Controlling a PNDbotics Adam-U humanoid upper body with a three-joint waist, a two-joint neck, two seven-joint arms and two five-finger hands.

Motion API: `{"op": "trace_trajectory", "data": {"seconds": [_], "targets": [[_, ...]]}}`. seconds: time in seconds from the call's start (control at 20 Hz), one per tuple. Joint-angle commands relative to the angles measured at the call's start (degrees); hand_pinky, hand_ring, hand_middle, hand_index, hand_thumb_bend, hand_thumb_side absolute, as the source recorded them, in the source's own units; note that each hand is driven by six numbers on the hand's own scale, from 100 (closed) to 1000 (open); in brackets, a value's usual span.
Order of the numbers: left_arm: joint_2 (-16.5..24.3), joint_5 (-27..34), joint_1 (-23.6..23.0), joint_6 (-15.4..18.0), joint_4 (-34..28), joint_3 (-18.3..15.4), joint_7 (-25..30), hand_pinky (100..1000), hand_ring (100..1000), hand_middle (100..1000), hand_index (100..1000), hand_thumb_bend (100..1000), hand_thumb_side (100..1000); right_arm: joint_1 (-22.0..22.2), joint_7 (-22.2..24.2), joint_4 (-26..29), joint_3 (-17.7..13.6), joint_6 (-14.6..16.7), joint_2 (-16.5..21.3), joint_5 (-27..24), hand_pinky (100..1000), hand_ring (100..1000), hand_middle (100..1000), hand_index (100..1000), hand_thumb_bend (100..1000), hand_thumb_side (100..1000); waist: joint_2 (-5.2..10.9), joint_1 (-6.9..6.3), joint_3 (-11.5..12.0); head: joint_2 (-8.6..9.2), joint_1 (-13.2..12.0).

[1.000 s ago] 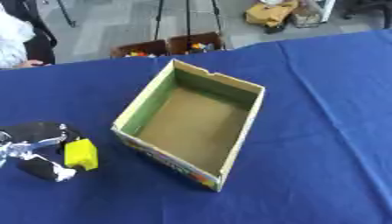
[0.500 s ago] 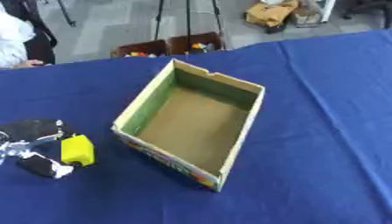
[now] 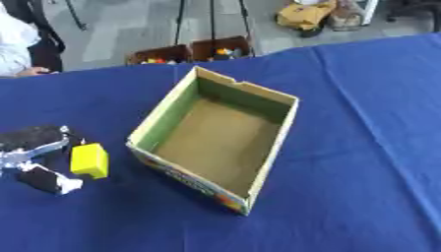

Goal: Pick up objects on the table and place them in the box.

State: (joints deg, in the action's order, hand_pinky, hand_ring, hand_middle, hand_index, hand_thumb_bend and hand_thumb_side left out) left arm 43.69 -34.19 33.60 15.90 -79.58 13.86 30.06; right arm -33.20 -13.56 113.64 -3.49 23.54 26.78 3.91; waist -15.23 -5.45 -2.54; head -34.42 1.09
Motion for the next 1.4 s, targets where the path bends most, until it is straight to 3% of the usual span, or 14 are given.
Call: {"op": "trace_trajectory", "data": {"seconds": [0.05, 0.5, 0.55, 0.6, 0.7, 1.4], "targets": [[3.54, 2.72, 1.06, -0.56, -3.04, -1.93, 0.33, 100, 240, 378, 548, 100, 427, -0.62, -0.11, 0.95, -0.26, -0.05, 0.68, -0.48, 782, 771, 590, 812, 100, 500, 0.77, -0.88, -0.04, 0.37, -0.21], [5.99, 10.15, 4.13, -2.26, -7.13, -4.53, -0.05, 100, 212, 361, 541, 100, 416, -1.08, 0.05, 0.95, 0.13, 0.00, 0.79, -0.67, 783, 771, 593, 811, 100, 499, 1.08, -1.62, -0.88, 1.14, -1.11], [6.09, 11.18, 4.83, -2.49, -7.31, -4.89, -0.09, 100, 208, 360, 540, 100, 491, -1.14, 0.10, 0.95, 0.19, 0.01, 0.83, -0.69, 783, 771, 593, 811, 100, 506, 1.11, -1.76, -1.08, 1.22, -1.24], [6.14, 12.16, 5.49, -2.72, -7.39, -5.18, -0.05, 100, 205, 357, 539, 100, 416, -1.20, 0.14, 0.95, 0.25, 0.01, 0.85, -0.71, 782, 771, 594, 811, 100, 499, 1.15, -1.89, -1.28, 1.28, -1.36], [6.14, 13.89, 7.06, -3.11, -7.21, -5.62, 0.03, 100, 201, 354, 537, 100, 415, -1.37, 0.23, 0.95, 0.38, 0.02, 0.86, -0.76, 782, 771, 595, 811, 100, 498, 1.26, -2.22, -1.79, 1.37, -1.66], [0.70, 18.33, 17.70, -0.68, 0.69, -5.57, 2.79, 100, 187, 344, 534, 100, 424, -2.73, 1.28, 0.95, 1.21, -0.08, 0.63, -1.34, 785, 772, 595, 813, 100, 489, 1.06, -5.08, -6.88, 1.59, -5.35]]}}
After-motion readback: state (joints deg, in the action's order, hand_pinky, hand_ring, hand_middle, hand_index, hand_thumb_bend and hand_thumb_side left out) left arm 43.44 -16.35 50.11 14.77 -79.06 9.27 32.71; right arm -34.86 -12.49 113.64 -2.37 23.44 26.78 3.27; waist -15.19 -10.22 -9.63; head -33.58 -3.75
